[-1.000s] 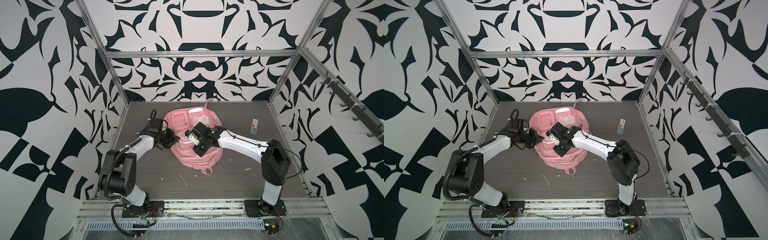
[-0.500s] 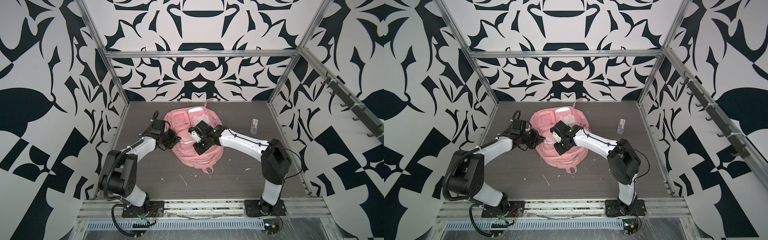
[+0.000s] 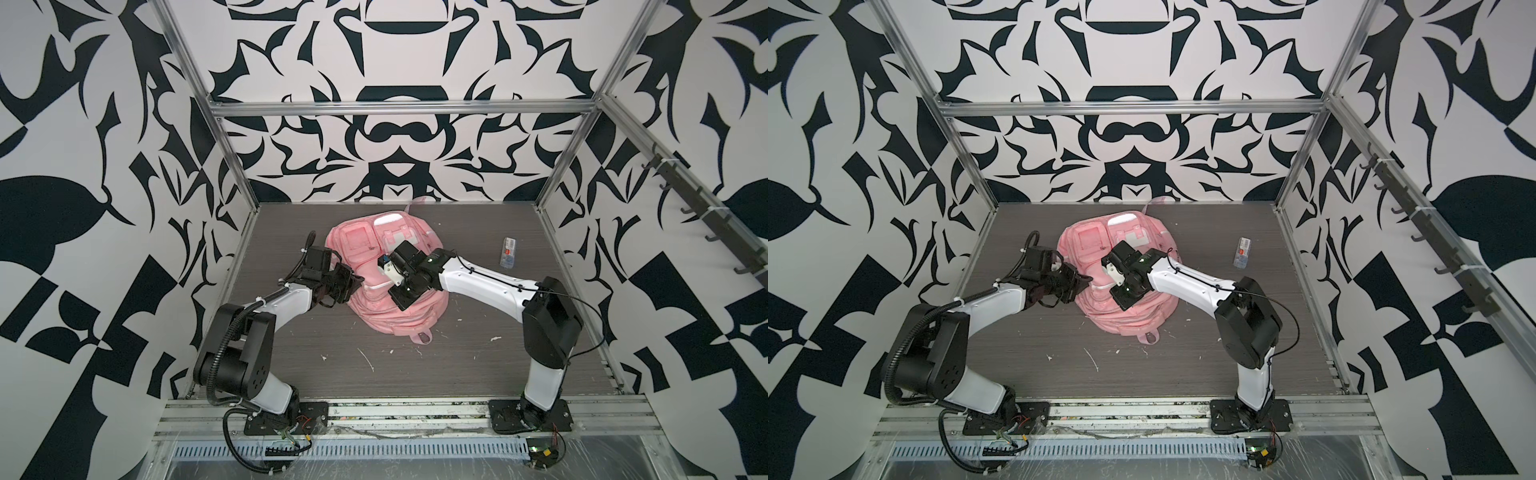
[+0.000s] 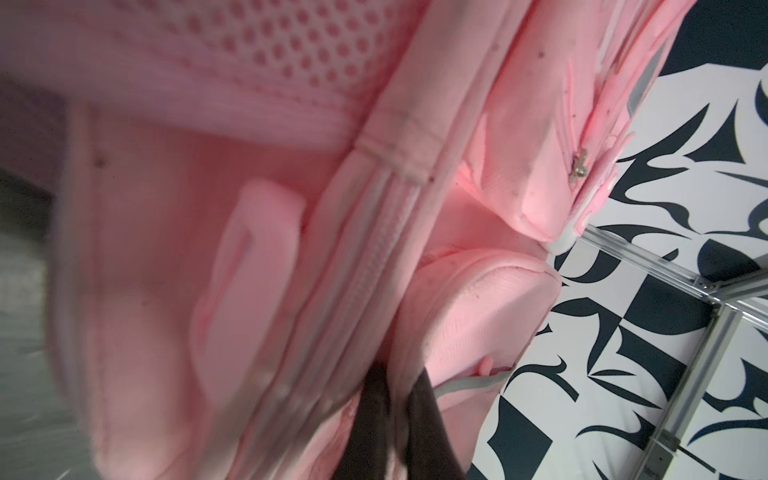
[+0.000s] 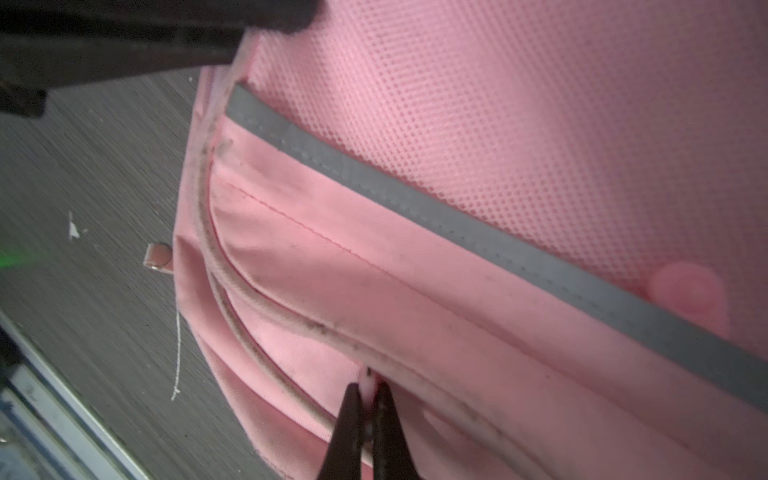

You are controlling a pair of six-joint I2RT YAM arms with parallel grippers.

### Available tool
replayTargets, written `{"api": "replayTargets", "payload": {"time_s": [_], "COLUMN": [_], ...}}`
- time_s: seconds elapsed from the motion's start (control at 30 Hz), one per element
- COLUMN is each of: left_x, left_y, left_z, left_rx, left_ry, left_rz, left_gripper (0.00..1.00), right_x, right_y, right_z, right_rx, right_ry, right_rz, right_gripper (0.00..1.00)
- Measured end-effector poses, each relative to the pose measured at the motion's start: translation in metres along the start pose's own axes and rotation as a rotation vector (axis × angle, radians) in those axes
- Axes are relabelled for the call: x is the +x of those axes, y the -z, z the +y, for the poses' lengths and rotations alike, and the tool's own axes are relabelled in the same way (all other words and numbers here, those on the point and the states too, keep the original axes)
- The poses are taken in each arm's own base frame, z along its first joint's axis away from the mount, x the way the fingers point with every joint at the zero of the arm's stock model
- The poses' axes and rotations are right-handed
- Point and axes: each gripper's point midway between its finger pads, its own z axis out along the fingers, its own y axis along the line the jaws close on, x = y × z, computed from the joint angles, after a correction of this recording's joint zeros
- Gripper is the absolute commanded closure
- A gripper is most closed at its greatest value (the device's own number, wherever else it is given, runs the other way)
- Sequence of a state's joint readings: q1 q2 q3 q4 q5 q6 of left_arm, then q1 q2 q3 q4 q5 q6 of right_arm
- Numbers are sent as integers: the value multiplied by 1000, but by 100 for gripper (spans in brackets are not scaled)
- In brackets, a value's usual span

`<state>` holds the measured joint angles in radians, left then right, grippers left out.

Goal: Pack the student bag

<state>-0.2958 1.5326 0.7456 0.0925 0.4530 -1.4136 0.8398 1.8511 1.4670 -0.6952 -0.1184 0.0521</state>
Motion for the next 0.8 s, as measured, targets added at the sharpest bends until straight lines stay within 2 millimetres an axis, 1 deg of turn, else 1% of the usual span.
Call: {"api": "replayTargets", "payload": {"time_s": [0.13, 0.2, 0.27, 0.3, 0.4, 0.53, 0.63, 0.8], "left_x": [0, 2, 9, 13, 17, 13, 7, 7], "left_y": [-1, -1, -3, -4, -3, -2, -1, 0], "left_z": [1, 0, -2, -2, -1, -2, 0, -2], "left_rx": [5, 8, 16, 15, 26, 39, 42, 56], "left_ry": [38, 48, 52, 56, 72, 85, 99, 99], "left_rz": [0, 7, 34, 46, 57, 38, 14, 12], "left_gripper": [100, 100, 100, 100, 100, 100, 100, 100], "right_x": [2, 2, -6, -11, -20, -31, -35, -38], "right_y": [-1, -1, 0, 2, 4, -7, -14, -11], "right_z": [15, 26, 40, 44, 48, 53, 55, 53], "right_rx": [-15, -49, -90, -93, -113, -120, -117, -114], "right_ry": [129, 171, 205, 212, 204, 176, 139, 41], "right_rz": [3, 0, -29, -45, -53, -32, -21, -25], "right_gripper": [100, 100, 100, 100, 100, 100, 100, 100]}}
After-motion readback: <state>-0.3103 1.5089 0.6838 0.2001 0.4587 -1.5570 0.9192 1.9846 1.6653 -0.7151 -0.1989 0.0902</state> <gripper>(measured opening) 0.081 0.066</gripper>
